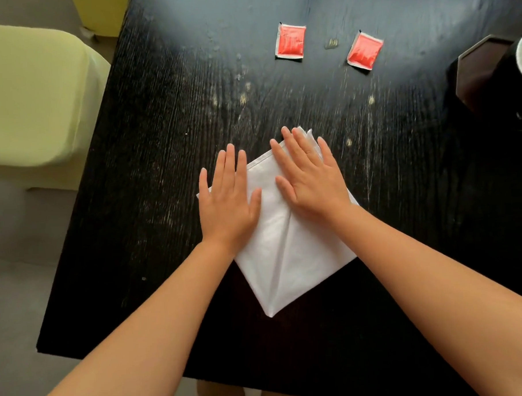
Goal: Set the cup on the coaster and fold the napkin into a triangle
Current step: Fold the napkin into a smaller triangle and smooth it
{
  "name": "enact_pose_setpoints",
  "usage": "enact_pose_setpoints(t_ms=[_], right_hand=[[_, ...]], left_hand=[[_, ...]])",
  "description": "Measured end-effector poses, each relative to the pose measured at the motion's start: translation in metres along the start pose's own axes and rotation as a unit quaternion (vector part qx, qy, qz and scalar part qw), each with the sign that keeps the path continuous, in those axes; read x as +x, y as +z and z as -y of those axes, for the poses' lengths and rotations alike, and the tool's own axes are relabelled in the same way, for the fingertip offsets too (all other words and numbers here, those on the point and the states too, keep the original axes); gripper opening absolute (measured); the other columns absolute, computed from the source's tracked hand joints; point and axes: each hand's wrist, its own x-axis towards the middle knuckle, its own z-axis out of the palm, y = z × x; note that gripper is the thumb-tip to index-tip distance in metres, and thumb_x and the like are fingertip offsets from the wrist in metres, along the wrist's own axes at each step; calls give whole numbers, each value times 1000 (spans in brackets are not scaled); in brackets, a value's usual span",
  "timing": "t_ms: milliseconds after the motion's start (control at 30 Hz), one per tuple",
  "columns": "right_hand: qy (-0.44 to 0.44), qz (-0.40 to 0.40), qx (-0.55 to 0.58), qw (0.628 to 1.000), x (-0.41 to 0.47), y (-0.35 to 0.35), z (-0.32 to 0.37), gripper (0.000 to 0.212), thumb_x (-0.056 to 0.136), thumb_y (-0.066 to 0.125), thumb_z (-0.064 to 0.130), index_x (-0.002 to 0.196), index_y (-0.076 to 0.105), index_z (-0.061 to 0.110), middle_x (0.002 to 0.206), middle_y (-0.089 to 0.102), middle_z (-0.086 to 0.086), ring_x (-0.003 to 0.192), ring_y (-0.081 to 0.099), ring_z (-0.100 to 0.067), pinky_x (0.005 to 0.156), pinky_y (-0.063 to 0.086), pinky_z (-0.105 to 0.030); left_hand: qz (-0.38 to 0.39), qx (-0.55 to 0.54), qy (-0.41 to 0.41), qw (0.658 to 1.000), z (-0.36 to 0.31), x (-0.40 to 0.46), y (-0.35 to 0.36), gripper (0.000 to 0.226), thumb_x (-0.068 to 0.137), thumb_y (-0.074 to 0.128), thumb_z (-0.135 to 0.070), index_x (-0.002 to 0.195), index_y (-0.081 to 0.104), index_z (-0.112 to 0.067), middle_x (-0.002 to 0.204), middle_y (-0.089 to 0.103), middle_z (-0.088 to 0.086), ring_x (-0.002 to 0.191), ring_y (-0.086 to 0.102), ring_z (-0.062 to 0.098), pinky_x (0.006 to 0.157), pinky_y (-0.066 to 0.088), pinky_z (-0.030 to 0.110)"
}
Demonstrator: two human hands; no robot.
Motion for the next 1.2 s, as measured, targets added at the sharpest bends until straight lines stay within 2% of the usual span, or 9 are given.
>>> enact_pose_setpoints(t_ms=[167, 333, 500, 600, 667, 767, 833, 1067, 1200], right_hand=[[-2, 2, -3, 1000, 1, 2, -1, 60, 94, 25, 46, 149, 11, 25, 159, 8, -6, 146, 5, -22, 116, -1, -47], [3, -4, 4, 1000, 1, 2, 0, 59, 96, 28, 44, 149, 11, 26, 159, 7, -5, 146, 4, -21, 116, -2, -48], [0, -9, 6, 1000, 1, 1, 1, 58, 95, 27, 43, 149, 11, 26, 159, 8, -5, 146, 4, -20, 116, -2, -48], [2, -11, 7, 1000, 1, 1, -1, 58, 96, 27, 43, 149, 10, 26, 159, 8, -5, 146, 4, -20, 116, -2, -48], [0, -14, 7, 1000, 0, 2, 0, 58, 95, 27, 43, 149, 11, 26, 159, 8, -6, 146, 4, -21, 116, -2, -48], [3, -13, 9, 1000, 0, 2, 1, 59, 94, 27, 44, 149, 13, 25, 159, 10, -6, 146, 6, -21, 116, 0, -48], [3, -10, 2, 1000, 0, 1, 0, 60, 93, 26, 44, 149, 13, 25, 159, 9, -6, 146, 6, -21, 116, 0, -48], [5, -4, 0, 1000, 0, -1, 2, 62, 91, 17, 48, 148, 16, 25, 158, 13, -6, 146, 10, -22, 116, 5, -49], [6, -7, 47, 999, -1, -11, 0, 64, 95, 33, 48, 149, 7, 25, 159, 3, -6, 146, 1, -19, 116, 0, -48]], left_hand=[[-11, 7, 142, 990, 5, -33, 15, 66, 90, 25, -51, 147, 19, -17, 154, 15, 10, 143, 14, 26, 113, 6, 48], [36, 42, 328, 943, 1, -98, 25, 63, 92, 28, -50, 146, 24, -18, 153, 22, 4, 141, 23, 25, 111, 15, 47], [91, 47, 388, 916, 10, -150, 28, 65, 92, 32, -50, 146, 26, -13, 154, 25, 4, 143, 19, 21, 112, 18, 42], [119, 16, 392, 912, 12, -178, 20, 66, 93, 31, -52, 145, 27, -11, 153, 28, 6, 143, 18, 18, 115, 13, 38], [81, -28, 364, 928, 9, -165, 10, 62, 95, 24, -48, 146, 25, -13, 152, 29, 6, 144, 16, 17, 115, 13, 38], [-41, -67, 200, 977, 1, -95, -5, 60, 97, 19, -43, 144, 20, -7, 150, 22, 11, 144, 5, 14, 113, 10, 39], [-39, -70, 131, 988, -2, -51, -8, 65, 93, 26, -45, 146, 16, -10, 152, 9, 11, 143, 2, 19, 115, 6, 40], [4, 27, 124, 992, 0, -30, 18, 73, 83, 32, -61, 146, 27, -25, 154, 23, 14, 143, 19, 30, 111, 13, 55], [40, -8, 123, 992, -2, -30, 6, 76, 82, 23, -65, 147, 11, -28, 157, 8, 10, 144, -1, 25, 113, -2, 52]])
